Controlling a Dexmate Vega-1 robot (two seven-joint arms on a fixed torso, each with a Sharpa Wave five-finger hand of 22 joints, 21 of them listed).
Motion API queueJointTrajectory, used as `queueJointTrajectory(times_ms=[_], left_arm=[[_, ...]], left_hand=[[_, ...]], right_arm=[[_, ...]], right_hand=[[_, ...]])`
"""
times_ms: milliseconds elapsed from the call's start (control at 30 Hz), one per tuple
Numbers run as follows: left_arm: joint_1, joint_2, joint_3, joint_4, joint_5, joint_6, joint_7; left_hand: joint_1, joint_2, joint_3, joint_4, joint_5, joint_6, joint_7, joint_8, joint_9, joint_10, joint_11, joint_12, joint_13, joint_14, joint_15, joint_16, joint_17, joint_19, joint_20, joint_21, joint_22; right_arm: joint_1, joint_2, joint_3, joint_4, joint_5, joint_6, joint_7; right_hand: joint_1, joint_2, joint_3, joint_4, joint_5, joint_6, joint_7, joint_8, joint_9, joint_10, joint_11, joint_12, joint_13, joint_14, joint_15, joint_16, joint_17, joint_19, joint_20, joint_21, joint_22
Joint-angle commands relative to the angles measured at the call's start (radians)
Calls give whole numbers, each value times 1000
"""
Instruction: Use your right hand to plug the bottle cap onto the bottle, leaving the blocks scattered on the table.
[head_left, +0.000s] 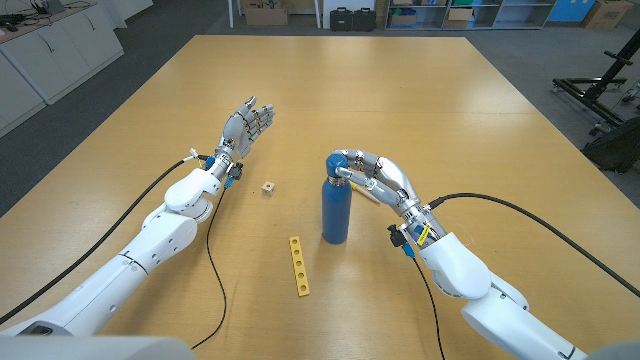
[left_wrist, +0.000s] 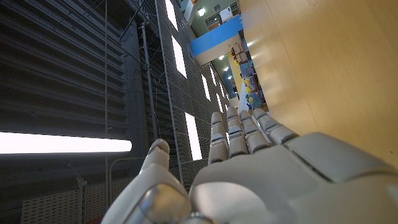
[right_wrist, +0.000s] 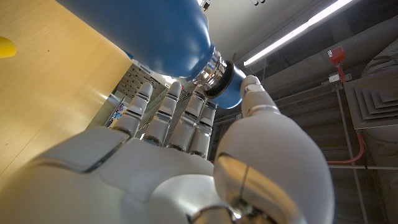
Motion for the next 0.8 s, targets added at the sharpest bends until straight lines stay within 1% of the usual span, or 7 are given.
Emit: queueJointTrajectory(times_ms=[33, 233, 500, 600, 667, 700, 800], left_arm=[[-5, -2, 3, 6, -1, 4, -4], [-4, -2, 2, 9, -2, 3, -4], [1, 1, -1, 4, 0, -1, -1], [1, 2, -2, 3, 0, 0, -1], [0, 2, -2, 3, 0, 0, -1], [0, 2, -1, 2, 0, 0, -1], [0, 3, 0, 1, 1, 2, -1]], left_hand=[[1, 8, 1, -5, -7, 7, 1, -2, 5, 5, 0, -3, 2, 4, 0, 0, 4, -4, -13, -2, 3], [1, 8, 1, -6, -7, 9, 0, -1, 5, 5, -1, -3, 2, 3, 0, 0, 4, -4, -13, -2, 3], [1, 9, 1, -6, -7, 10, -1, -2, 5, 6, -2, -3, 2, 4, -1, 0, 4, -4, -13, -2, 3], [1, 9, 1, -6, -7, 10, 0, -2, 5, 6, 0, -4, 2, 4, -1, 0, 4, -4, -13, -2, 3], [1, 9, 1, -6, -7, 10, 0, -3, 5, 5, 0, -4, 2, 4, -1, 0, 4, -4, -13, -2, 3], [1, 9, 1, -6, -7, 10, 0, -3, 5, 7, 1, -3, 2, 4, -1, 0, 4, -4, -13, -2, 3], [1, 9, 1, -6, -7, 11, 0, -3, 5, 7, 1, -3, 2, 4, 0, 0, 4, -4, -13, -2, 3]], right_arm=[[-8, -7, 0, 9, -9, 20, 0], [-2, -13, -3, 9, -12, 5, 8], [10, -23, -9, 17, -5, 8, 27], [13, -25, -11, 23, 2, 17, 33], [14, -27, -12, 27, 6, 24, 37], [13, -27, -11, 28, 8, 26, 38], [12, -28, -10, 29, 9, 29, 38]], right_hand=[[11, 31, -2, 4, -7, 58, -49, 6, 9, -20, 2, 3, 8, -11, 6, -1, 6, -1, 15, -4, 3], [3, 26, -5, 4, -8, 58, -50, 4, 9, -30, 5, 5, 10, -15, 9, -1, 10, -4, 21, -8, 3], [-39, 3, -21, 5, -7, -32, -44, -42, 8, -105, 9, 5, 21, -53, 25, -8, 22, -27, 42, -28, 4], [-52, -3, -25, 6, -5, -65, -34, -58, 9, -131, 20, 6, 24, -68, 32, -12, 25, -33, 47, -34, 5], [-67, -9, -31, 7, -4, -94, -26, -70, 12, -164, 32, 5, 27, -90, 49, -18, 27, -37, 49, -40, 5], [-73, -12, -33, 7, -4, -106, -21, -75, 13, -182, 37, 4, 29, -97, 50, -19, 29, -39, 53, -43, 5], [-87, -19, -39, 10, -3, -126, -14, -82, 15, -201, 51, 6, 31, -106, 56, -21, 31, -43, 55, -48, 6]])
